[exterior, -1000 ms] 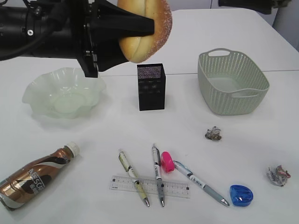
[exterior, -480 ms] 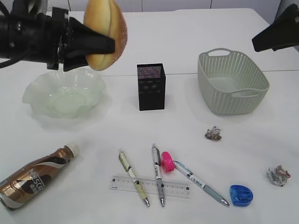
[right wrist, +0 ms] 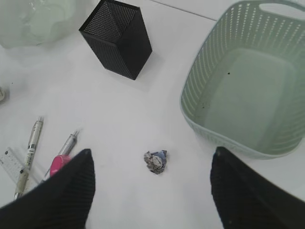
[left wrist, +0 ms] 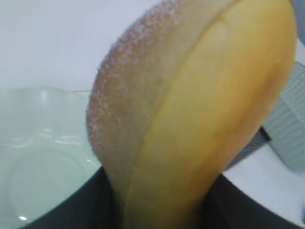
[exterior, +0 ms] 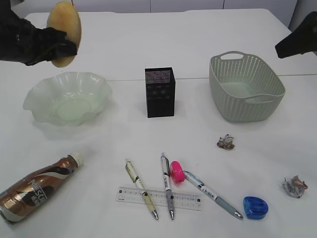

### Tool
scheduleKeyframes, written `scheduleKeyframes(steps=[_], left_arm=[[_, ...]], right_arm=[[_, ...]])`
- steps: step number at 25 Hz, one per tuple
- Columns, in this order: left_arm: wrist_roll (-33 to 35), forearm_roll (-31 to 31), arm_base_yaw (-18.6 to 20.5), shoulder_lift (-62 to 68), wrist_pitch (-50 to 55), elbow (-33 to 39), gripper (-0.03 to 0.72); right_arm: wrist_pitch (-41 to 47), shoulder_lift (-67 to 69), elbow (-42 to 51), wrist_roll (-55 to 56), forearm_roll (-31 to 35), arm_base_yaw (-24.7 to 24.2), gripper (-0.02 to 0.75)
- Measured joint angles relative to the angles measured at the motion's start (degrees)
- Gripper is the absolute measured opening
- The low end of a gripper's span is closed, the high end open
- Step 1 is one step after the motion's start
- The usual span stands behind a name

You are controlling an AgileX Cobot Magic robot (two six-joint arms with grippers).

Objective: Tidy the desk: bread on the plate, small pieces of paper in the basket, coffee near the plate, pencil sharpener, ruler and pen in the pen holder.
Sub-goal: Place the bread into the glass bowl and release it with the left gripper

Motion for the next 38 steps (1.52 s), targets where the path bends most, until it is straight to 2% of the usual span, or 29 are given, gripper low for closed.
scheduleKeyframes(steps=[6,10,12,20,32,36,38], left_arm=[[9.12,-0.36,0.15,0.13,-12.76,0.00,0.295],[11.72,1.55,0.15,0.13,-17.52,0.00,0.295],[11.94,1.59,0.15,0.13,-18.14,0.00,0.296],[12.27,-6.60,0.15,6.41,-19.07,0.00,0.302],[12.36,-12.62,0.05,14.08,-19.61,-0.67,0.303],[12.36,-12.90,0.05,14.98,-19.61,-3.42,0.328],[12.36,-12.90,0.05,15.41,-19.40,-4.93,0.364]], right_arm=[[-1.86,0.00,0.00,0.23,-0.13,0.00,0.582],[-2.07,0.00,0.00,0.95,-0.13,0.00,0.582],[-2.07,0.00,0.00,0.99,-0.13,0.00,0.582],[-2.07,0.00,0.00,1.26,-0.13,0.00,0.582],[-2.07,0.00,0.00,1.39,-0.13,0.00,0.582],[-2.07,0.00,0.00,1.39,-0.13,0.00,0.582],[-2.07,0.00,0.00,1.39,-0.13,0.00,0.582]])
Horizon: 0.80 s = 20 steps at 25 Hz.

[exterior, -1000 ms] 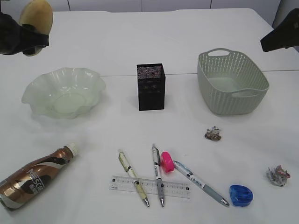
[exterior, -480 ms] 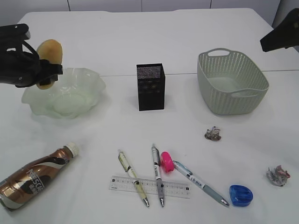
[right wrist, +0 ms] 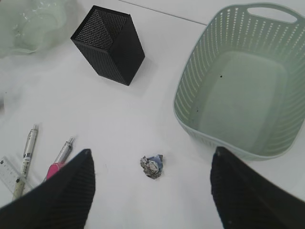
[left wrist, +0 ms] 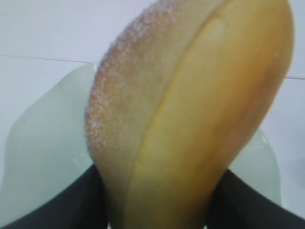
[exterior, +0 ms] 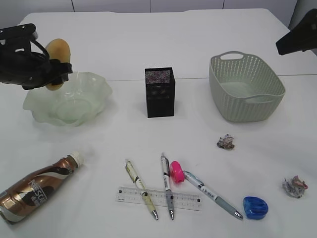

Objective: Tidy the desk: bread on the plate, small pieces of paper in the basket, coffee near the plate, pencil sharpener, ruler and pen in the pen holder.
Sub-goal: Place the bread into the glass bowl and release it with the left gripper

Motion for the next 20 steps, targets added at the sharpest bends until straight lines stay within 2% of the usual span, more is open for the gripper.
scheduleKeyframes(steps=[5,14,20], left_arm=[[0.00,-3.37,0.00,1.83,1.29,-0.76,0.452],[-0.26,-10.10,-0.21,2.18,3.37,-0.76,0.470],[-1.50,-10.72,-0.21,2.18,5.76,-0.76,0.480]], right_arm=[[0.00,0.00,0.00,0.11,0.00,0.00,0.582],[0.00,0.00,0.00,1.08,0.00,0.00,0.582],[0.10,0.00,0.00,1.08,0.00,0.00,0.582]])
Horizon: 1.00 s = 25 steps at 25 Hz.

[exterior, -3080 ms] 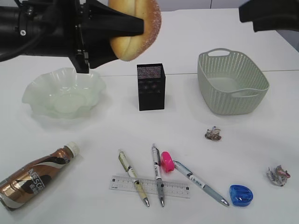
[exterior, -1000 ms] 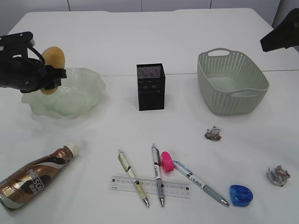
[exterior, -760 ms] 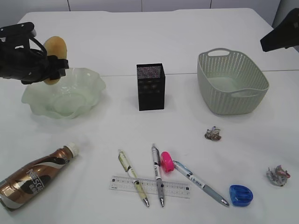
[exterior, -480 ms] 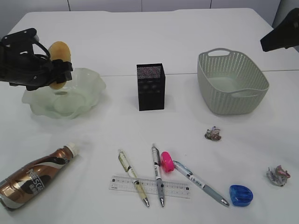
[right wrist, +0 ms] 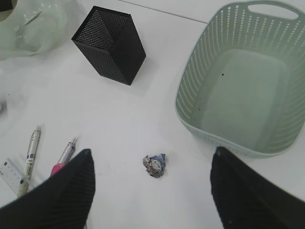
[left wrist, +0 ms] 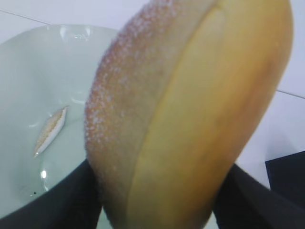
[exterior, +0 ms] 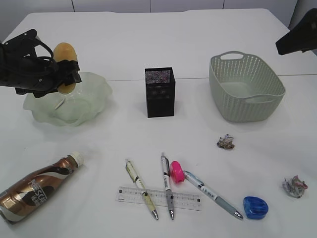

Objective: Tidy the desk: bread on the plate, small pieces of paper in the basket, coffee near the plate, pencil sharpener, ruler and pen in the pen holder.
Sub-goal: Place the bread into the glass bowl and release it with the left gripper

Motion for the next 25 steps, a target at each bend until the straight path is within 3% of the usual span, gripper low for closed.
scheduleKeyframes(steps=[11,18,25], left_arm=[[-0.22,3.06,0.00,0.00,0.00,0.00,0.486],[-0.22,5.84,0.00,0.00,2.19,0.00,0.601],[-0.22,6.39,0.00,0.00,3.46,0.00,0.615]], right_arm=[[0.10,0.00,0.00,0.13,0.21,0.00,0.582],[0.22,0.00,0.00,0.26,0.21,0.00,0.582],[0.22,0.00,0.00,0.26,0.39,0.00,0.582]])
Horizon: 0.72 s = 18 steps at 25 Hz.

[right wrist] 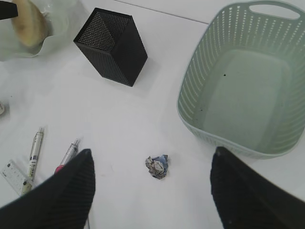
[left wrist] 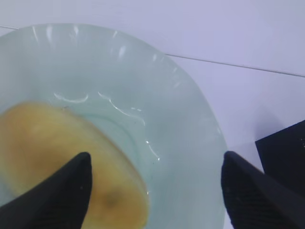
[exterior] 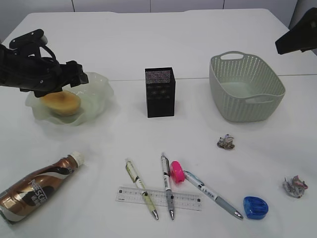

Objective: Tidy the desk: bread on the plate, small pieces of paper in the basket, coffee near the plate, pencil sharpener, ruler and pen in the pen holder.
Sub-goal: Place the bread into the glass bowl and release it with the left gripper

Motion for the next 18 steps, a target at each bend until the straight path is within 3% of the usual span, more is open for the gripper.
scheduleKeyframes(steps=[8,18], left_arm=[[-5.41,0.00,0.00,-0.35,1.33,0.00,0.606],[-28.93,0.38,0.86,-1.22,15.99,-0.05,0.605]], right_arm=[[0.00,0.00,0.00,0.09,0.62,0.00,0.581],[0.80,0.00,-0.14,0.09,1.71,0.00,0.581]])
